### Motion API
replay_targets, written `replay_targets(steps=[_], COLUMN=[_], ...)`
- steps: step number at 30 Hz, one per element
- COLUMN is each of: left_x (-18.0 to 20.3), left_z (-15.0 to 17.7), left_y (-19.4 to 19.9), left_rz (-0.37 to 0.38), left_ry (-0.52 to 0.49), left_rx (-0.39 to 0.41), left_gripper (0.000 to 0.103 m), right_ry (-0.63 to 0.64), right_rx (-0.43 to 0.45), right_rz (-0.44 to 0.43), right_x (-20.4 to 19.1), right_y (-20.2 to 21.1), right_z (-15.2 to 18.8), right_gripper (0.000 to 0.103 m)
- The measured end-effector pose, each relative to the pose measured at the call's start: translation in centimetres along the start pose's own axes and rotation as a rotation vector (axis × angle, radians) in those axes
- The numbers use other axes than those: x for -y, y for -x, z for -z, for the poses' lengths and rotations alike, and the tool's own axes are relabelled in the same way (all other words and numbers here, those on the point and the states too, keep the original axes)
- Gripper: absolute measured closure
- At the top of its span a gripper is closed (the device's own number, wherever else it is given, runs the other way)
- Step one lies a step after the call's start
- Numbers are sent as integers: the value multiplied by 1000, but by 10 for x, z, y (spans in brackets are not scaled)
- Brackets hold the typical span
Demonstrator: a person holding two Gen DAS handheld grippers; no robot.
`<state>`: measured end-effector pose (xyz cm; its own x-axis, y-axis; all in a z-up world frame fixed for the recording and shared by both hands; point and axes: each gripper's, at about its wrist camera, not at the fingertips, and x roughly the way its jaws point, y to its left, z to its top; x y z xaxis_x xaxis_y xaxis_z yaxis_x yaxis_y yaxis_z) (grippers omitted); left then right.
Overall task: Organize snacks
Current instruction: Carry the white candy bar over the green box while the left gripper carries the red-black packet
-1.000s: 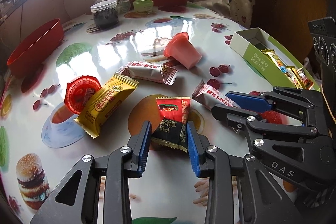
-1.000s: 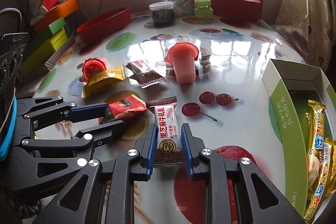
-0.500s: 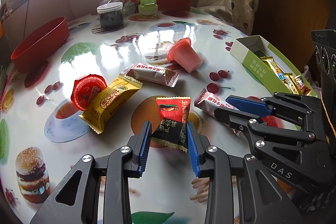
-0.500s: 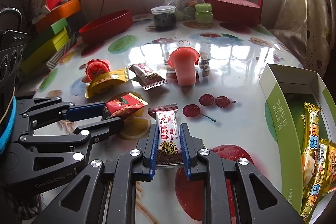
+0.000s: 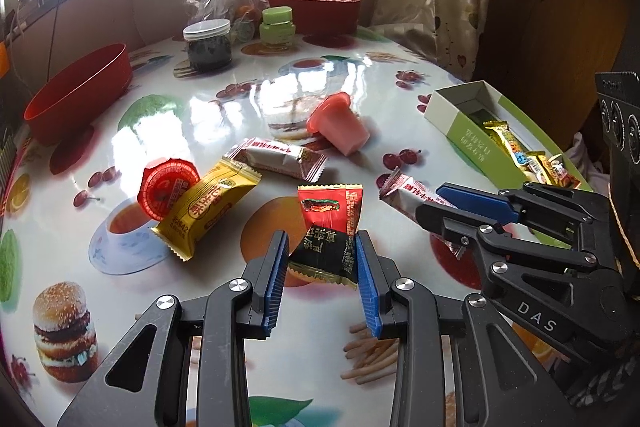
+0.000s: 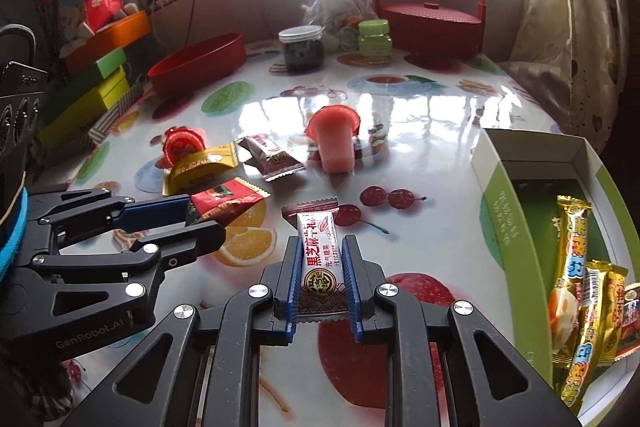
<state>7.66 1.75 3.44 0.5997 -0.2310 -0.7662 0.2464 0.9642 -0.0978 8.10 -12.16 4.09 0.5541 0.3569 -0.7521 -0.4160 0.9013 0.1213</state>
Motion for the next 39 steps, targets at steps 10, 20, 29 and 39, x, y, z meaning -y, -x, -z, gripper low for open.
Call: replay_targets(steps=[10,20,29,39], left_x=[18,42,62,87], left_z=[-12,-20,-31,-44], left_y=[6,4,-1,-4], left_rz=[8,42,72,115], left_ry=[-32,-58,-87,-126], left_rx=[24,33,37,49], left_gripper=[68,68,68,68], right_ry=[-24,-63,-88,-124], right_rx=[38,65,84,107], right_rz=[21,53,87,135], right_x=[13,33,52,75], right_y=[18,34,47,62], right_z=[-2,-2,0,3], right_gripper=[84,84,84,84])
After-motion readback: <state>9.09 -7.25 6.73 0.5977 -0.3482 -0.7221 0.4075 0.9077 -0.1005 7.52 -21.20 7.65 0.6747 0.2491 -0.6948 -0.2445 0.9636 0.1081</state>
